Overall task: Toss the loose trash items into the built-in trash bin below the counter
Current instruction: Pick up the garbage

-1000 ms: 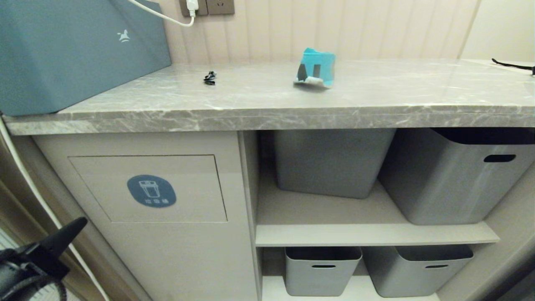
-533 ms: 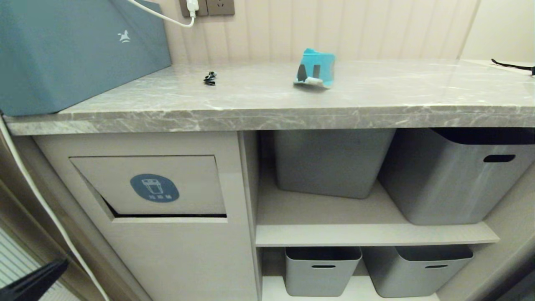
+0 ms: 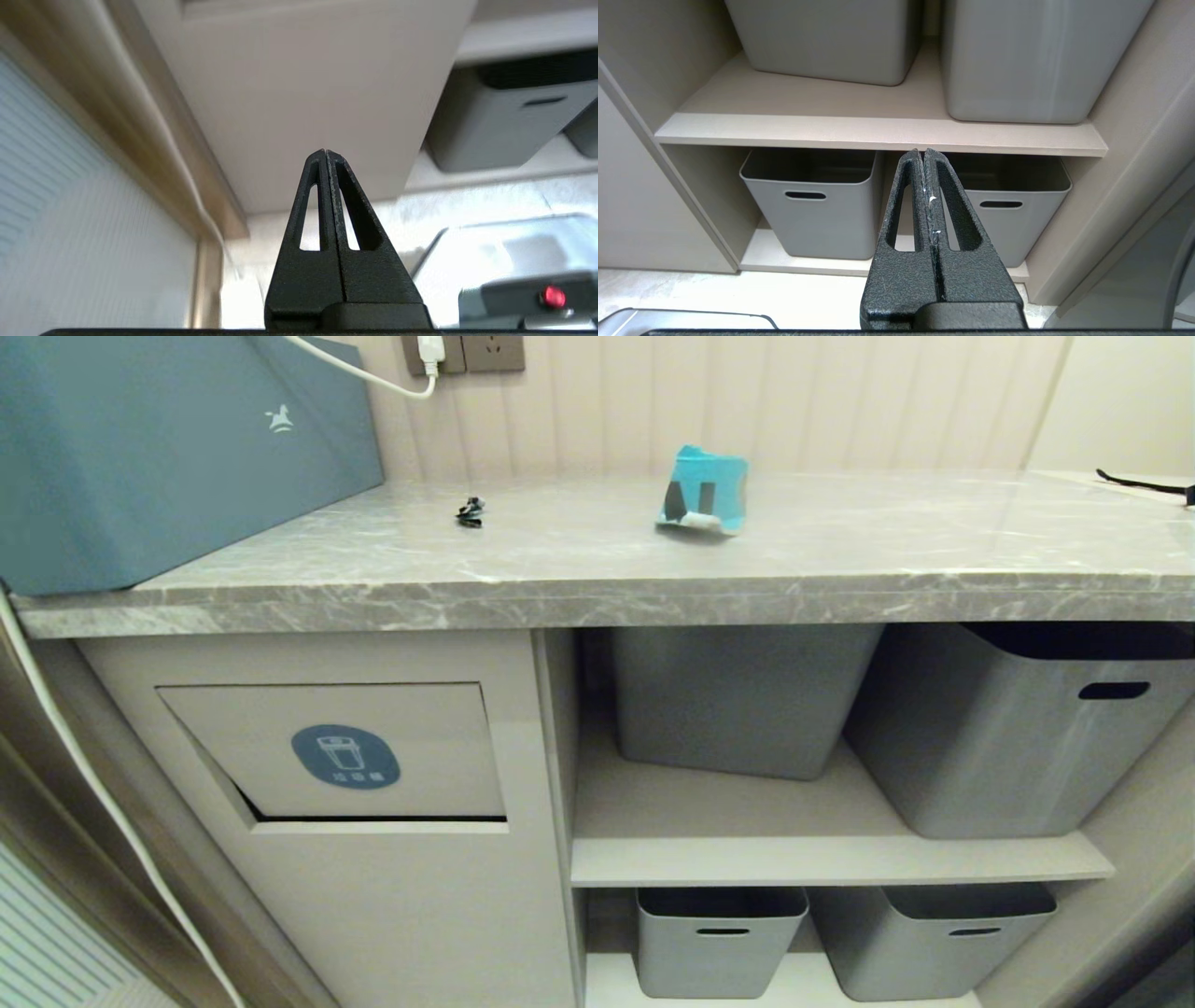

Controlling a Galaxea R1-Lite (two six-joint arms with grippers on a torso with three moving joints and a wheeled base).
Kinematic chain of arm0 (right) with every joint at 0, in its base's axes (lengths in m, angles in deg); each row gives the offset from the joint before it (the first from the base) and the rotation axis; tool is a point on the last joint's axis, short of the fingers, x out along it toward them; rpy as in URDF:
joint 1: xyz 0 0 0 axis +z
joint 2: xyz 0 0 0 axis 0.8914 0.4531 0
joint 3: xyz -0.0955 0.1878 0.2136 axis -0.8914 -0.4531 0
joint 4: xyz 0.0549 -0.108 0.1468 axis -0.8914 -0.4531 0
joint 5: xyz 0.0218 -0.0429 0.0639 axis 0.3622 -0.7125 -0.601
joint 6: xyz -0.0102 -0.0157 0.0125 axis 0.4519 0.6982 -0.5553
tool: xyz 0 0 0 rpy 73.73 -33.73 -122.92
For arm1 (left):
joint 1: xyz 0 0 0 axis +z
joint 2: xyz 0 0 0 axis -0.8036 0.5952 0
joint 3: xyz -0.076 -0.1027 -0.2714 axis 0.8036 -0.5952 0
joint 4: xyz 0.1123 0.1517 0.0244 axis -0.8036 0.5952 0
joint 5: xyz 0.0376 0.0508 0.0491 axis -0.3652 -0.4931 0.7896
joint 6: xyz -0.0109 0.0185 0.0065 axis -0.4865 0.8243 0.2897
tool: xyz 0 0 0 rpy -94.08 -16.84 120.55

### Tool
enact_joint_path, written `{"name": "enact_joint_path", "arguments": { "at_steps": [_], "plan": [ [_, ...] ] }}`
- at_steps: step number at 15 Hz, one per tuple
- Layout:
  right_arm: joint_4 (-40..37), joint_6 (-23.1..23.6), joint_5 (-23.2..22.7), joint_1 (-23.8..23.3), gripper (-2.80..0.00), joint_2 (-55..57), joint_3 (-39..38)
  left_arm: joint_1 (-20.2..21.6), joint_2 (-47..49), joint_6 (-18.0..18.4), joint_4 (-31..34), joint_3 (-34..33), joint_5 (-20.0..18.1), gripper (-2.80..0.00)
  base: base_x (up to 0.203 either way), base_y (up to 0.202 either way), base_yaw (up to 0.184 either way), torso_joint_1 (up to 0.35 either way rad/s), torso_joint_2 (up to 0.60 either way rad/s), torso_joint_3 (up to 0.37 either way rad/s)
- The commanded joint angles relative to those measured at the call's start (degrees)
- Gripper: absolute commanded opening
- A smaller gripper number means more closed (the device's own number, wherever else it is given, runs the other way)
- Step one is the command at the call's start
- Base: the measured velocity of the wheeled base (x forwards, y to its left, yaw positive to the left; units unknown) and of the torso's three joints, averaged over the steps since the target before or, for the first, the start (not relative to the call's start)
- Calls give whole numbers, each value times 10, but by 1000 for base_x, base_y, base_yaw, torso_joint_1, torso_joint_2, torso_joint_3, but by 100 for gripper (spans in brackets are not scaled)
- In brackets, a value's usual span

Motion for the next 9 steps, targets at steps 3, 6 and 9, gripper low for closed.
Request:
{"name": "enact_joint_path", "arguments": {
  "at_steps": [3,6,9],
  "plan": [
    [0,0,-1,0,-280,0,-1,-1,-41,8,-12,-19,0,-280,0,0,0,0,0,0],
    [0,1,-1,0,-280,0,0,-1,-41,-16,-122,-60,7,-280,0,0,0,0,0,0],
    [0,5,-2,0,-280,0,-1,-1,-41,-19,-158,-71,18,-280,0,0,0,0,0,0]
  ]
}}
